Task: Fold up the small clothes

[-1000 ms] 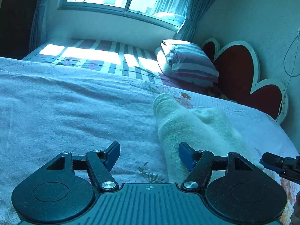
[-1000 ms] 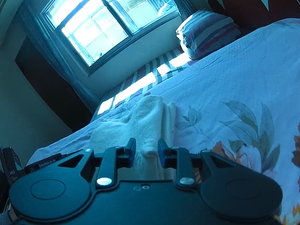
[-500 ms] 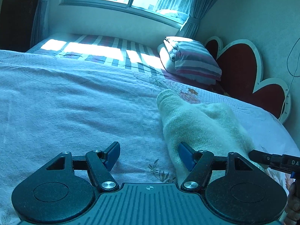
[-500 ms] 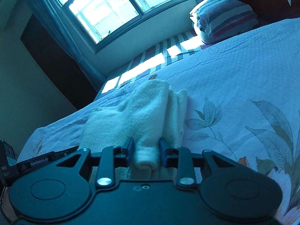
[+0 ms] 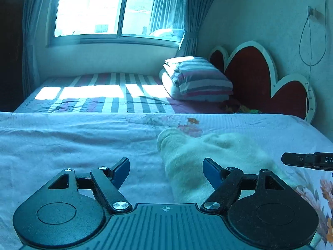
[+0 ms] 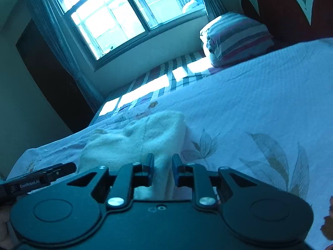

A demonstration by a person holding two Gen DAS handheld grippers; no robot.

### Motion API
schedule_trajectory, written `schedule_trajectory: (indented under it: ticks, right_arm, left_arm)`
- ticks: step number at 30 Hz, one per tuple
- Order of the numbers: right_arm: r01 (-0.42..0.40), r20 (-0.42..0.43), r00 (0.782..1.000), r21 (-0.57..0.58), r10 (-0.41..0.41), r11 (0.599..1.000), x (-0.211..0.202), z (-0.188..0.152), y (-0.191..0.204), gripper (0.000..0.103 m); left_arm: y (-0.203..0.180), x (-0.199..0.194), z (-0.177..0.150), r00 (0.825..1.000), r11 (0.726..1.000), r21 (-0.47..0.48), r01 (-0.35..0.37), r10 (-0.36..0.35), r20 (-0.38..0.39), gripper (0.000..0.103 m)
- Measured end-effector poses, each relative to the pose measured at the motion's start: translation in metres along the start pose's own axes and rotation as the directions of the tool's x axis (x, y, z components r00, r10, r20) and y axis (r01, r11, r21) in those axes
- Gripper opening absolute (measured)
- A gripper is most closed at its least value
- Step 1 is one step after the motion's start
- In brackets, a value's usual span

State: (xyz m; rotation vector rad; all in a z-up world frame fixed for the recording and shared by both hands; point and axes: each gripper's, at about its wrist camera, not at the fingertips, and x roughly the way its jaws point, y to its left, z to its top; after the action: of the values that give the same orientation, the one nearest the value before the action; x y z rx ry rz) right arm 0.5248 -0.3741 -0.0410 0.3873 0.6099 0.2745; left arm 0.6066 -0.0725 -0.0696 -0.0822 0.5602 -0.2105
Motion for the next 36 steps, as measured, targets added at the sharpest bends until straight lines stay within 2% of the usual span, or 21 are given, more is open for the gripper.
schedule_trajectory:
  ticks: [3,6,9,12,20,24,26,28,30,31,34,36]
  right_arm:
    - [0.007,0.014,1.0,-0.06,-0.006,0.998,0.009,0.013,0.008,0.019]
    - [0.014,-0.012,1.0,-0.158,-0.016,0.987,0.034,0.017,0.021,0.026]
    - [0.056,-0.116,0.99,-0.212,-0.082,0.976,0.065,0.016,0.02,0.017]
    - [0.07,-0.122,0.988,-0.193,-0.095,0.979,0.073,0.015,0.013,0.017]
    - [0.063,-0.142,0.985,-0.215,-0.095,0.975,0.073,0.021,0.017,0.02]
    - [0.063,-0.081,0.993,-0.207,-0.081,0.976,0.065,0.03,0.021,0.022]
    - [0.066,-0.073,0.994,-0.218,-0.084,0.974,0.071,0.034,0.022,0.022]
    - [0.06,-0.087,0.993,-0.228,-0.082,0.972,0.081,0.037,0.021,0.022]
    - [0.078,-0.129,0.985,-0.259,-0.114,0.963,0.095,0.034,0.018,0.02]
    - [0.099,-0.135,0.981,-0.279,-0.141,0.955,0.101,0.031,0.015,0.02]
    - [0.107,-0.129,0.981,-0.272,-0.147,0.956,0.101,0.031,0.009,0.019]
    - [0.129,-0.124,0.978,-0.274,-0.168,0.953,0.099,0.029,0.005,0.03]
  left_arm:
    - [-0.003,0.025,0.005,0.999,1.0,-0.023,-0.014,0.014,-0.04,0.077]
    - [-0.003,0.046,0.009,0.996,0.999,-0.031,-0.036,0.034,-0.08,0.078]
    - [-0.009,0.064,0.005,0.991,0.999,0.009,-0.044,0.044,-0.129,0.078]
    - [-0.015,0.068,0.006,0.991,0.998,0.042,-0.042,0.047,-0.127,0.078]
    - [-0.019,0.067,0.009,0.989,0.998,0.045,-0.043,0.049,-0.14,0.078]
    - [-0.018,0.063,0.019,0.994,0.998,0.04,-0.051,0.055,-0.099,0.078]
    - [-0.018,0.07,0.023,0.993,0.997,0.05,-0.056,0.061,-0.106,0.078]
    - [-0.02,0.08,0.023,0.989,0.995,0.078,-0.065,0.075,-0.129,0.078]
    - [-0.021,0.088,0.02,0.985,0.994,0.086,-0.071,0.083,-0.151,0.078]
    - [-0.02,0.089,0.019,0.985,0.994,0.081,-0.073,0.084,-0.153,0.078]
    - [-0.023,0.09,0.019,0.984,0.991,0.102,-0.083,0.098,-0.152,0.078]
    - [-0.024,0.088,0.02,0.983,0.991,0.103,-0.087,0.102,-0.152,0.078]
